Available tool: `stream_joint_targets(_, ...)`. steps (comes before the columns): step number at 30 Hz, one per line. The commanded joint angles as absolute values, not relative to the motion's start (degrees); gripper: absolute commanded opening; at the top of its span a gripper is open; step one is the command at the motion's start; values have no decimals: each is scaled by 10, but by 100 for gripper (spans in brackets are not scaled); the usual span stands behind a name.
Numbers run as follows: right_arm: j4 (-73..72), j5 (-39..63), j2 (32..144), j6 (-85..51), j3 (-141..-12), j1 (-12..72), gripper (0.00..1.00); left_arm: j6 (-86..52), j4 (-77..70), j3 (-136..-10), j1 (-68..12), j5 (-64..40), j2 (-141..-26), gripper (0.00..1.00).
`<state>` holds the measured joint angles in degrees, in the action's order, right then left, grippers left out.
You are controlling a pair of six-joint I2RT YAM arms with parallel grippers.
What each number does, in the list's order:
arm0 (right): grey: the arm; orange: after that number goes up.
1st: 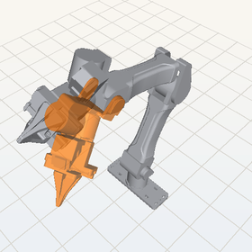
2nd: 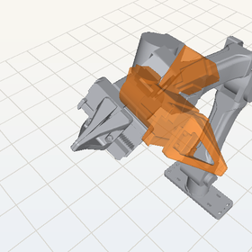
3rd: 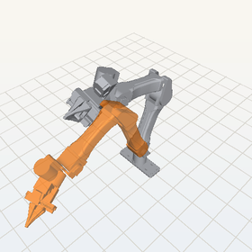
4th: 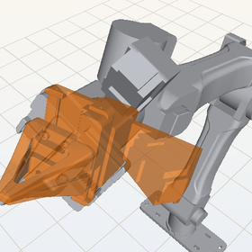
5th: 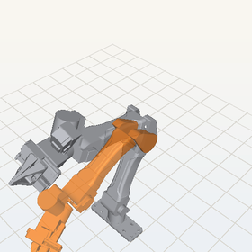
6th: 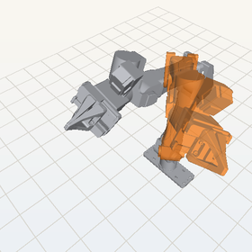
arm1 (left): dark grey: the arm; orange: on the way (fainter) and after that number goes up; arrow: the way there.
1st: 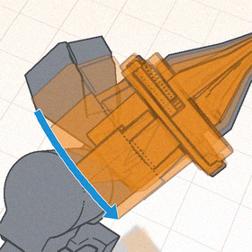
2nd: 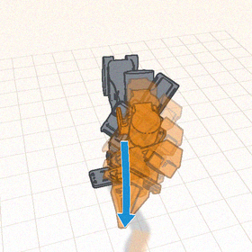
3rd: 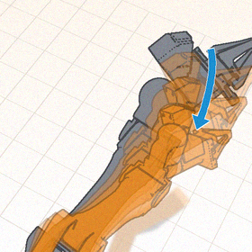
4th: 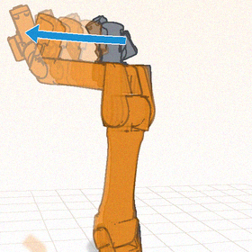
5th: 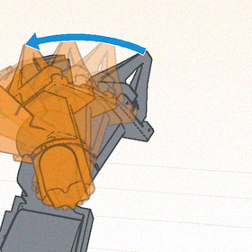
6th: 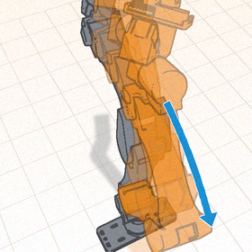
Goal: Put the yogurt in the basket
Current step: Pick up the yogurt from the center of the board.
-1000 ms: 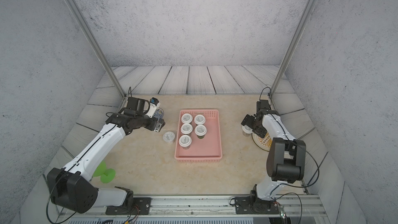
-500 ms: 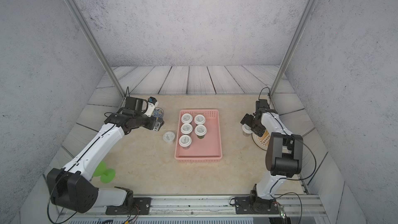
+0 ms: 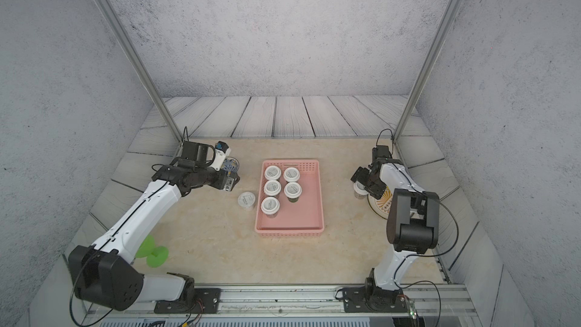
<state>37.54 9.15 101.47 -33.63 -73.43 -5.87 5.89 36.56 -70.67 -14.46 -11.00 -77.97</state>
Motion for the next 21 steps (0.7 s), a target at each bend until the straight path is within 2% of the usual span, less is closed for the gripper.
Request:
stream_joint_targets(1,377,98,1021,-339,-747,-62,89,52,354,-696,-138,-121,-773,100)
stream_joint_targets(15,372,105,1026,-337,-745,-62,81,49,356,-700,-134,-126,-776,100)
stream_joint_targets(21,370,104,1031,-337,-744,-63,81,49,358,-701,-134,-127,-778,100)
